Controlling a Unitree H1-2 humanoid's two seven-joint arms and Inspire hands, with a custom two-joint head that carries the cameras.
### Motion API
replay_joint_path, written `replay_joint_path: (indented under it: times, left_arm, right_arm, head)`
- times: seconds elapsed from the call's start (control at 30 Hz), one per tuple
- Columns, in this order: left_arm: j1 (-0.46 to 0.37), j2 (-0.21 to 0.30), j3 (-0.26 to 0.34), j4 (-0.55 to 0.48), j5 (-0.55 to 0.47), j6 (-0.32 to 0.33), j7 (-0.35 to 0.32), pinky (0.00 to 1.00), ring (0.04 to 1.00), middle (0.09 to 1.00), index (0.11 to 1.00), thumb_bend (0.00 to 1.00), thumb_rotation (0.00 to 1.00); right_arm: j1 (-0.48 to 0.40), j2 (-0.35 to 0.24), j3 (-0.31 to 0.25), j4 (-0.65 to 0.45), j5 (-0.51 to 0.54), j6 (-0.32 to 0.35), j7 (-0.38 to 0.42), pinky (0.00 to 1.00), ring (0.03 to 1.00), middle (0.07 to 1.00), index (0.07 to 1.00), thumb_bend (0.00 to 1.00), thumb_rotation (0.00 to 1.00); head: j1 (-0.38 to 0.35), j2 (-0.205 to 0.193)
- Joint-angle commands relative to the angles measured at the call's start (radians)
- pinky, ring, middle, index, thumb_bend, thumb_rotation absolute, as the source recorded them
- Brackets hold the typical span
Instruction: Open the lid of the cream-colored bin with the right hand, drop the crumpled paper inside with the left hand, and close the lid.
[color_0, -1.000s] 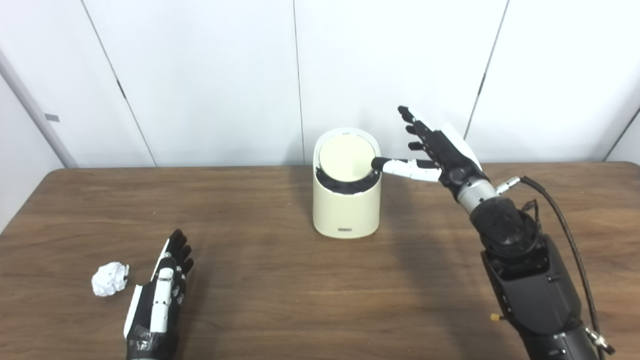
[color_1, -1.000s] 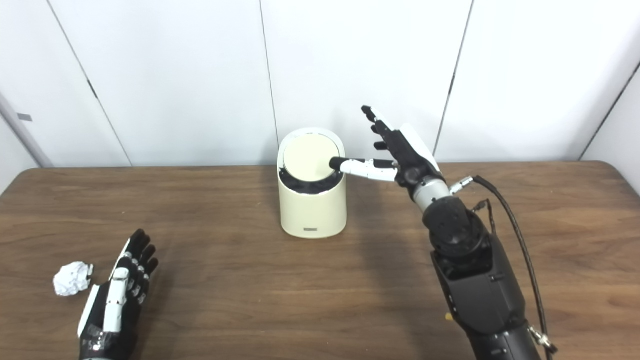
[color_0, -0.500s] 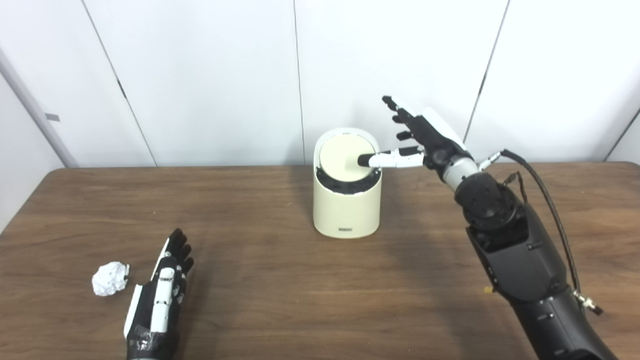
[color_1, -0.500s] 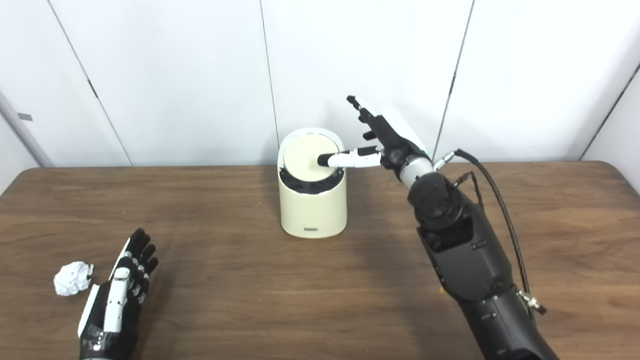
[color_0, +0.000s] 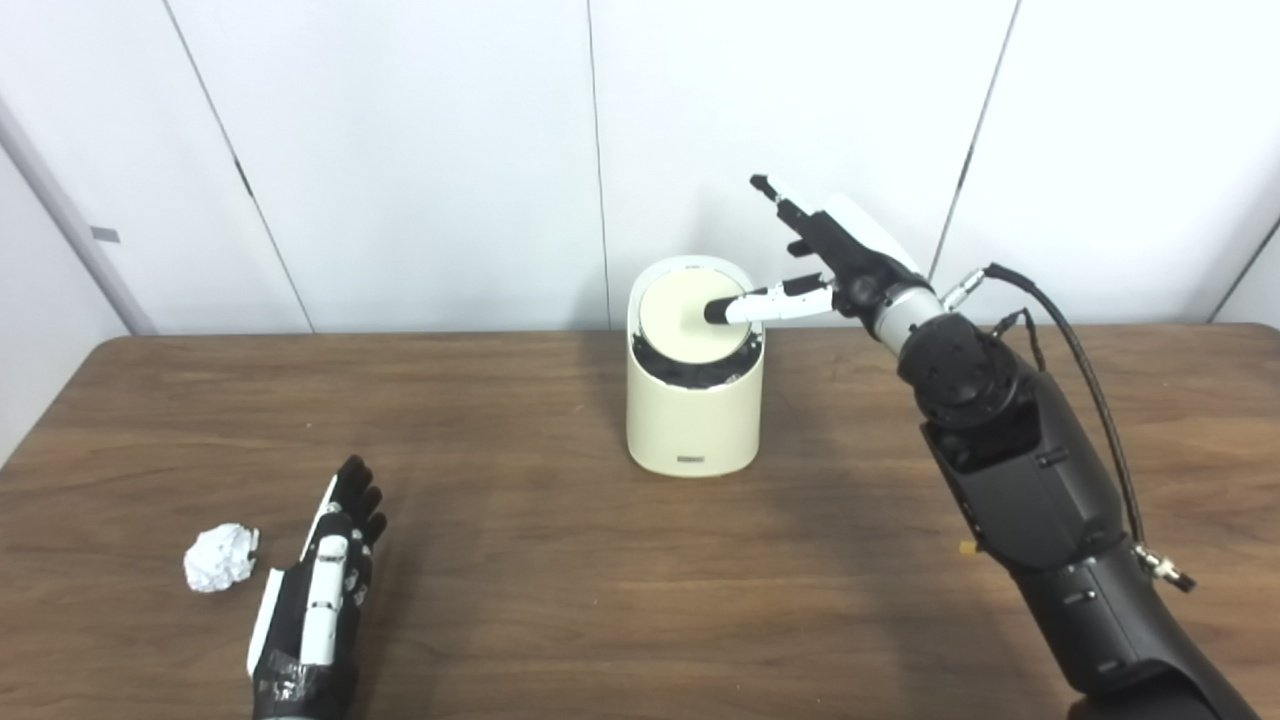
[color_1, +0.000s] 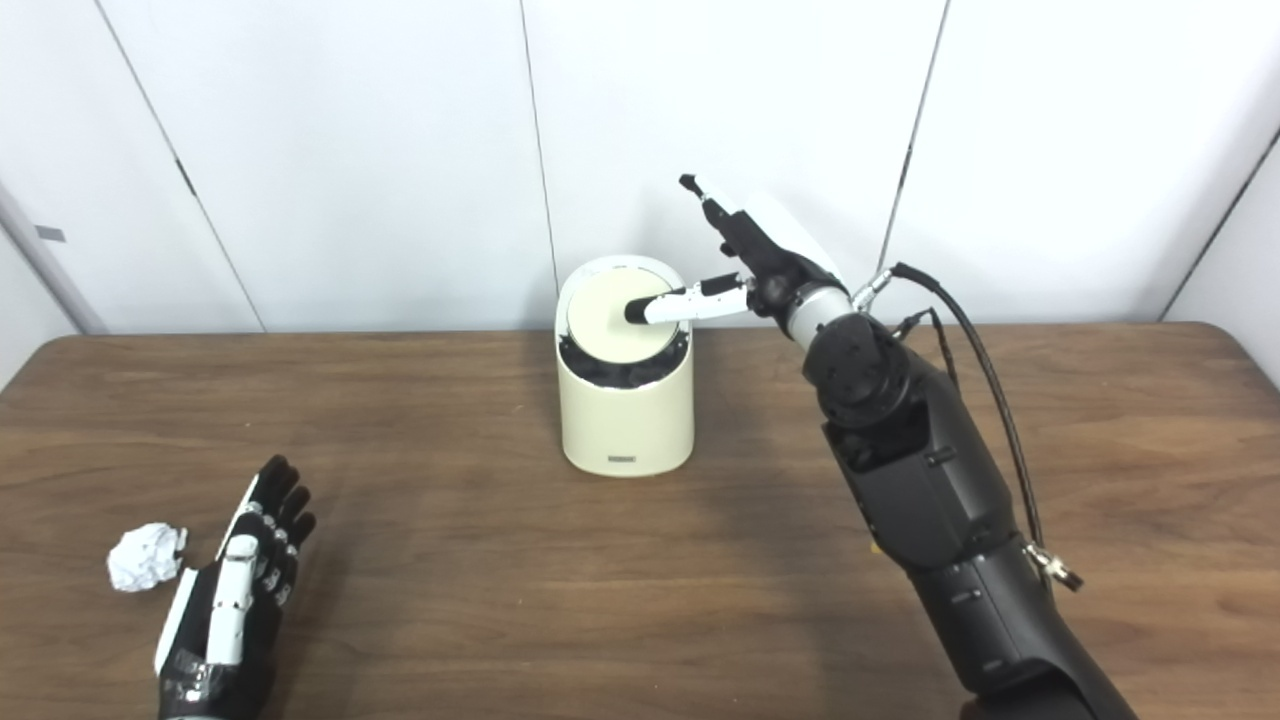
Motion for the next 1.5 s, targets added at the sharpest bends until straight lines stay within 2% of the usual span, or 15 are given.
replay_joint_path:
  times: [0.0, 0.17, 0.37, 0.67, 1.07, 1.47]
  left_arm:
    - [0.015, -0.024, -0.015, 0.044, 0.004, -0.032, 0.003, 1.00, 1.000, 1.000, 1.000, 0.31, 0.89]
    - [0.016, -0.029, -0.018, 0.044, -0.007, -0.032, 0.000, 1.00, 1.000, 1.000, 1.000, 0.30, 0.89]
    - [0.018, -0.032, -0.017, 0.047, -0.006, -0.028, 0.002, 1.00, 1.000, 1.000, 1.000, 0.32, 0.87]
    - [0.016, -0.033, -0.016, 0.054, -0.007, -0.042, 0.000, 1.00, 1.000, 1.000, 1.000, 0.32, 0.86]
    - [0.015, -0.031, -0.015, 0.056, -0.005, -0.042, 0.004, 1.00, 1.000, 1.000, 1.000, 0.32, 0.86]
    - [0.012, -0.025, -0.012, 0.058, -0.006, -0.042, 0.004, 1.00, 1.000, 1.000, 1.000, 0.30, 0.85]
  right_arm:
    - [-0.074, 0.002, 0.011, -0.013, -0.019, -0.009, -0.014, 0.87, 0.975, 0.997, 0.993, 0.87, 0.40]
    - [-0.098, 0.001, 0.056, 0.015, -0.055, -0.028, -0.024, 0.87, 0.966, 0.982, 0.977, 0.91, 0.39]
    - [-0.110, -0.001, 0.087, 0.038, -0.075, -0.040, -0.021, 0.90, 0.958, 0.975, 0.979, 0.92, 0.40]
    - [-0.101, -0.004, 0.121, 0.025, -0.106, -0.018, 0.007, 0.94, 0.969, 0.981, 0.989, 0.90, 0.40]
    - [-0.085, -0.011, 0.109, 0.035, -0.112, -0.017, 0.003, 0.96, 0.975, 0.984, 0.987, 0.88, 0.38]
    - [-0.078, -0.028, 0.087, 0.039, -0.114, -0.007, 0.011, 0.93, 0.983, 0.992, 0.990, 0.85, 0.41]
  head:
    - [-0.001, 0.002]
    - [0.001, 0.002]
    - [0.001, 0.005]
    - [0.003, 0.008]
    - [0.000, 0.008]
    - [-0.004, 0.009]
